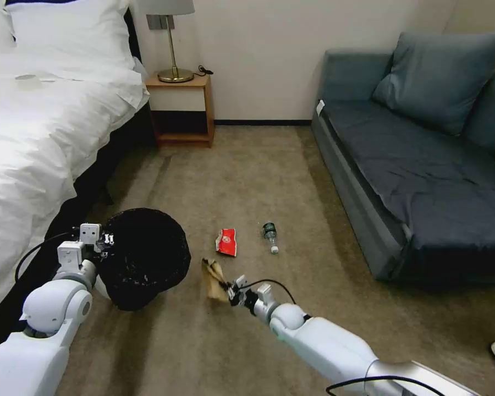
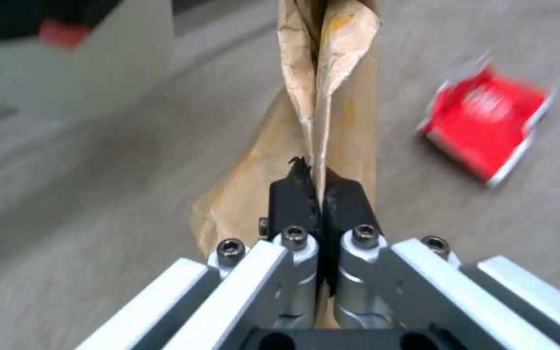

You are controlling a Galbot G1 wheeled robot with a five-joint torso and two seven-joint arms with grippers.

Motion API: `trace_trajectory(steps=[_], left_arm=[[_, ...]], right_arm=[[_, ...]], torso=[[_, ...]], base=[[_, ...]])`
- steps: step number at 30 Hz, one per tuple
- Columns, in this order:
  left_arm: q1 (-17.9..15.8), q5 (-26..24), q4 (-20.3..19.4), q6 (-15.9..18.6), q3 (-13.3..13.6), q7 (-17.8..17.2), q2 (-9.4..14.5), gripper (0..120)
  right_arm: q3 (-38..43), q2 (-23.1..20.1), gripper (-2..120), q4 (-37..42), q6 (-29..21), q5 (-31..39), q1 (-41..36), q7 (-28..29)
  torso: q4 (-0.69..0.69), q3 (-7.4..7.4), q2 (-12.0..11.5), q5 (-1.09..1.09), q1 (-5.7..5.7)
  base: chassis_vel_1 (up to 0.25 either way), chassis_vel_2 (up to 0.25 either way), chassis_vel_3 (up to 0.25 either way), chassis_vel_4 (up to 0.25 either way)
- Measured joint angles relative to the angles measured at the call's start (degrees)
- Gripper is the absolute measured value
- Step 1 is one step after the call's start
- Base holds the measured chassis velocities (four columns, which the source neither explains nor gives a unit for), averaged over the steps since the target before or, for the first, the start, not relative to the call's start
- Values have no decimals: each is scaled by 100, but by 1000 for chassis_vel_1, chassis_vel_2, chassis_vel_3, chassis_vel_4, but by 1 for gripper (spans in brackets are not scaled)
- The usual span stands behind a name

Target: Pick up the trash bin, then pick up the garbage on the floor and place it into the trash bin.

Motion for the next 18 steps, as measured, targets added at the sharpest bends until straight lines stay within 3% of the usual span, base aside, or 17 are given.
trace_trajectory(steps=[7,18], left_arm=[[-17,1,30,-1,9,0,-2,5],[-31,-17,28,-2,21,-13,63,5]], right_arm=[[250,-246,0,314,7,54,138,1],[896,-781,0,1542,-121,300,346,50]], torso=[[-1,0,0,-1,0],[-1,-1,0,-2,0]], base=[[0,0,0,0],[0,0,0,0]])
